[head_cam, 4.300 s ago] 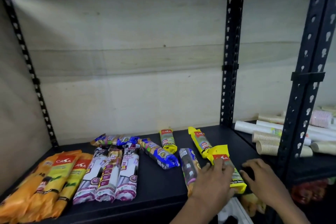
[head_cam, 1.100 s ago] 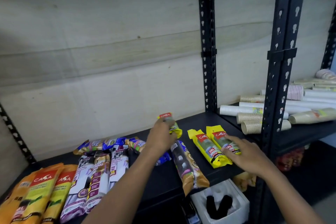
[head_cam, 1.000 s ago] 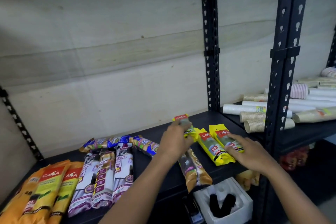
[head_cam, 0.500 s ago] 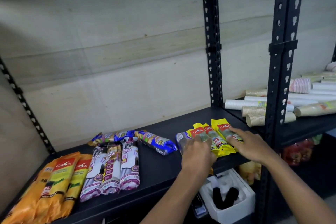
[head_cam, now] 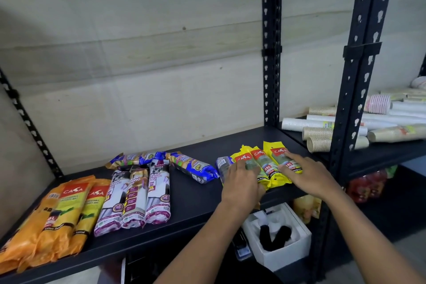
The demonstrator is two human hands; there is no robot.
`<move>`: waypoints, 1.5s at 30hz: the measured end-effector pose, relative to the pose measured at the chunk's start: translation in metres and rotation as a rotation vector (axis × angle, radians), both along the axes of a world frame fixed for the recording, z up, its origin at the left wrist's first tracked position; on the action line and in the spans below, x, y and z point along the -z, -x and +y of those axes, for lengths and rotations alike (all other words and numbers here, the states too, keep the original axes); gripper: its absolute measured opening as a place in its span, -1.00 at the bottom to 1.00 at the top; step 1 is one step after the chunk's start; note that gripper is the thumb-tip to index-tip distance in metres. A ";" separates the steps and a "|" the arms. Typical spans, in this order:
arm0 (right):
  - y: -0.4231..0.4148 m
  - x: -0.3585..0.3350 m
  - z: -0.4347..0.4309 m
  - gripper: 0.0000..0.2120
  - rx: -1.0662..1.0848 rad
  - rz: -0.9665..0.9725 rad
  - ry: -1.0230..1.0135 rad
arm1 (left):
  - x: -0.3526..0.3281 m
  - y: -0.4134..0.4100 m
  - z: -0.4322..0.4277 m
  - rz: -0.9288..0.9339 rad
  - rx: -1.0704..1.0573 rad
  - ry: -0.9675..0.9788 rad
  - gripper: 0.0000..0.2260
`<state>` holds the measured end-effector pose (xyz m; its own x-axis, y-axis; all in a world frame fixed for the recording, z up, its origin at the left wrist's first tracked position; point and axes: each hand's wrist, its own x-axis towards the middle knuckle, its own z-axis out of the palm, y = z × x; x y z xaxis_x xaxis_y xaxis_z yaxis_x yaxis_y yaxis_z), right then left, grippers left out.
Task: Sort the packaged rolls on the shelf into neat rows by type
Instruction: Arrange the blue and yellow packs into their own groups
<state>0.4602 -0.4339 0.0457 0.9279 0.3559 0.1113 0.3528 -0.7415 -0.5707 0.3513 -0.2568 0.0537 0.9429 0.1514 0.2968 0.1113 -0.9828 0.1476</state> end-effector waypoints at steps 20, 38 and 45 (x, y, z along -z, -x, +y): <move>0.024 -0.014 0.016 -0.57 0.029 -0.199 -0.184 | -0.011 0.019 0.060 -0.224 0.092 0.191 -0.64; 0.115 -0.011 0.088 -0.22 -0.478 -0.423 0.383 | 0.007 0.042 0.137 -0.078 -0.126 0.212 -0.49; 0.108 -0.002 0.094 -0.47 -0.459 -0.544 0.239 | 0.006 0.047 0.137 -0.116 -0.128 0.192 -0.72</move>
<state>0.3518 -0.3400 0.0477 0.5164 0.7656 0.3835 0.8428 -0.5337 -0.0694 0.3046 -0.1196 0.0474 0.8736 0.3314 0.3564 0.2043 -0.9144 0.3494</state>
